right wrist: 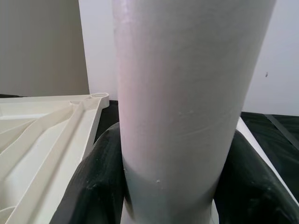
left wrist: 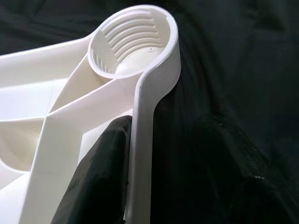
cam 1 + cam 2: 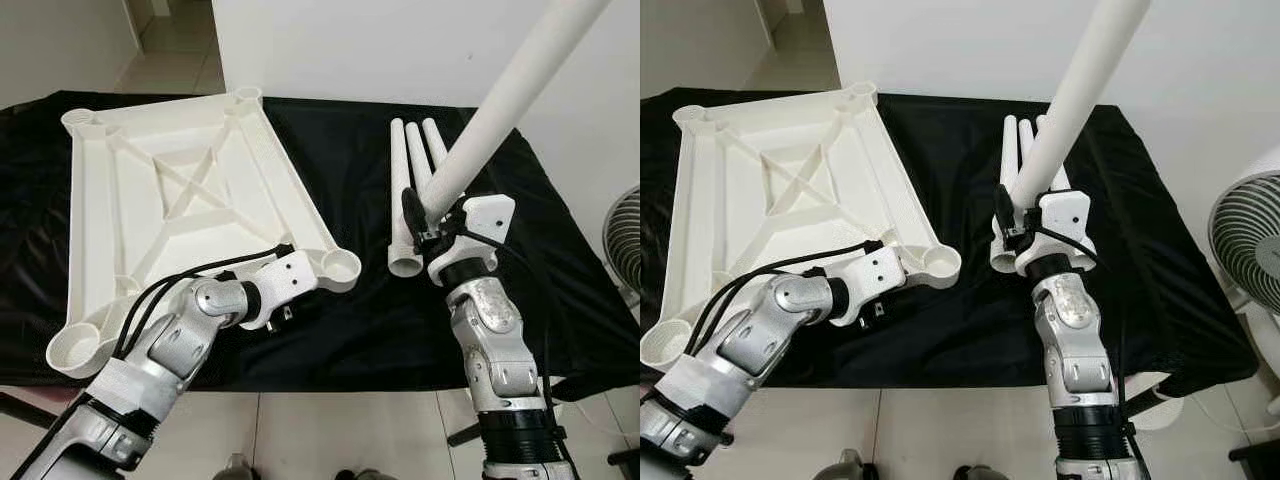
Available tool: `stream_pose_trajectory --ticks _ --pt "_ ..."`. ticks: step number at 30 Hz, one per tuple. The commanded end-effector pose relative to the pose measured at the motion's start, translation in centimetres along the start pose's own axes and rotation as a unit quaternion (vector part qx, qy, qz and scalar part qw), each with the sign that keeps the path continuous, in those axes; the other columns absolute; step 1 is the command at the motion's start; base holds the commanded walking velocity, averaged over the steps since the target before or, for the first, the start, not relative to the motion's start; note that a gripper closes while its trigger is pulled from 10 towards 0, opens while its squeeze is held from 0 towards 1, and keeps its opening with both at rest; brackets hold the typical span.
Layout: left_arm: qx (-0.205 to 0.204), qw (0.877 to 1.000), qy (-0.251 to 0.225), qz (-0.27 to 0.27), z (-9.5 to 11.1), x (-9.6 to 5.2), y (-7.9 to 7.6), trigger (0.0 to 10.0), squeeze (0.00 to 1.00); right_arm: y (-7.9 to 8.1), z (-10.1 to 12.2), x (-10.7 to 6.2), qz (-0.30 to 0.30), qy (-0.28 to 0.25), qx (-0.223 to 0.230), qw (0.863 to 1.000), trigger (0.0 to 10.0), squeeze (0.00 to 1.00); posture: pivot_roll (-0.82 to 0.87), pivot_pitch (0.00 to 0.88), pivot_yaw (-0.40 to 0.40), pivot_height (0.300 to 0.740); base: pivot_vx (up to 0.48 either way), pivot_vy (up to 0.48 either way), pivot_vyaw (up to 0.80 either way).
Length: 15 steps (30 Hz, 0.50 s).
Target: Building children table
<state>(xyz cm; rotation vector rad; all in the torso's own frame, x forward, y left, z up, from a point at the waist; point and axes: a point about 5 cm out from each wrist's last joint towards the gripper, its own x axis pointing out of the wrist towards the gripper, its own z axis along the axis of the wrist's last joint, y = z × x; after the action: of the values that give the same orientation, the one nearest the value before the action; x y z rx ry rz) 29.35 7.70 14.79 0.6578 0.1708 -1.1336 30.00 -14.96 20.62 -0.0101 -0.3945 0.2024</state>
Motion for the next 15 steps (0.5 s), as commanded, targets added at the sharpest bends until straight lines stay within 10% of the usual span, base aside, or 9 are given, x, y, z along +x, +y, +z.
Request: stream_pose_trajectory --ticks 1,15 --pt "0.003 0.997 -0.021 -0.072 0.8 0.4 -1.3 10.0 0.0 -0.1 0.2 0.2 0.001 -0.006 -0.002 1.0 10.0 0.0 0.08 0.09 0.004 0.74 0.0 0.0 0.0" --pt "-0.009 0.994 -0.044 -0.102 1.7 1.0 -3.5 10.0 0.0 1.3 -0.4 0.6 0.035 0.009 0.004 0.999 10.0 0.0 0.1 0.092 0.003 0.74 0.0 0.0 0.0"
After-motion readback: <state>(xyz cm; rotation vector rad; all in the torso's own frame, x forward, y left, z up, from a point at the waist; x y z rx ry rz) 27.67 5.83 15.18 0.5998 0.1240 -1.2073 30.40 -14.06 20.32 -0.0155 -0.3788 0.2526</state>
